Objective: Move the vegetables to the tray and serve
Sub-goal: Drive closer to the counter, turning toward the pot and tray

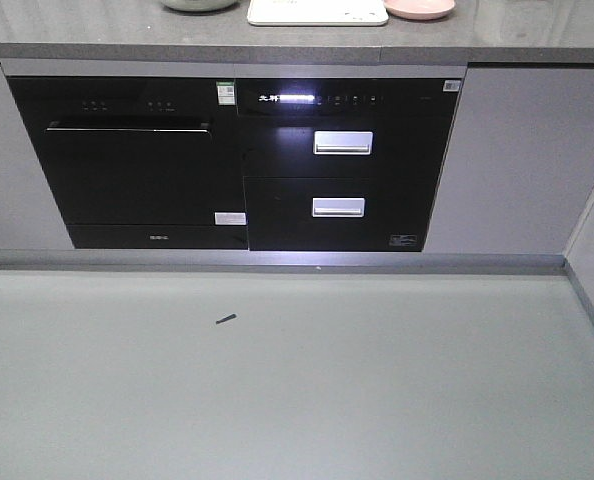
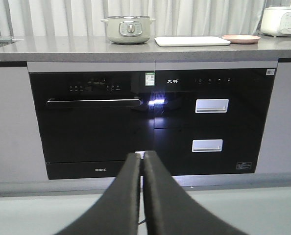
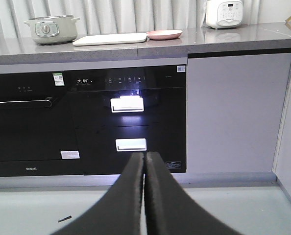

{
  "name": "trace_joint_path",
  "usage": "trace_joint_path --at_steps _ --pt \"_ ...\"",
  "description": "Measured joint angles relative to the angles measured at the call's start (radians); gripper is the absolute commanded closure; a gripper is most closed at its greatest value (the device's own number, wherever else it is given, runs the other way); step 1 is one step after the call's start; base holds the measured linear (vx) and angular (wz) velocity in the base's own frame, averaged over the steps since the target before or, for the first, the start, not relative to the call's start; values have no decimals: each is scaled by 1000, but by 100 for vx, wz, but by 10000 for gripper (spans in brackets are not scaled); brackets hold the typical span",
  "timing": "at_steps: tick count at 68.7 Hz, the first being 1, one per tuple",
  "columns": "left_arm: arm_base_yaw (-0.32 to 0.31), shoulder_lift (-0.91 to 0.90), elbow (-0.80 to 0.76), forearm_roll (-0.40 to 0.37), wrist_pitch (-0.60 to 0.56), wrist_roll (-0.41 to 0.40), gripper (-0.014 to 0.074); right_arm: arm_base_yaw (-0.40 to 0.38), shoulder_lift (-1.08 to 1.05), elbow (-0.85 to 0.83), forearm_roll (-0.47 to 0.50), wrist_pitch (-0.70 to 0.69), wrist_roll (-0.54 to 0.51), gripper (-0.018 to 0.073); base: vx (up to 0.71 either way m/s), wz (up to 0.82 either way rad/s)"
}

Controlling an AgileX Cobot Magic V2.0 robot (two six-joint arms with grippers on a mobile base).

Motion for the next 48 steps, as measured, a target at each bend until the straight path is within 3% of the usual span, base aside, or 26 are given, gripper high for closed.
trace_joint_path --at_steps 48 --pt "0 0 0 0 0 0 602 0 0 0 0 0 0 562 13 2"
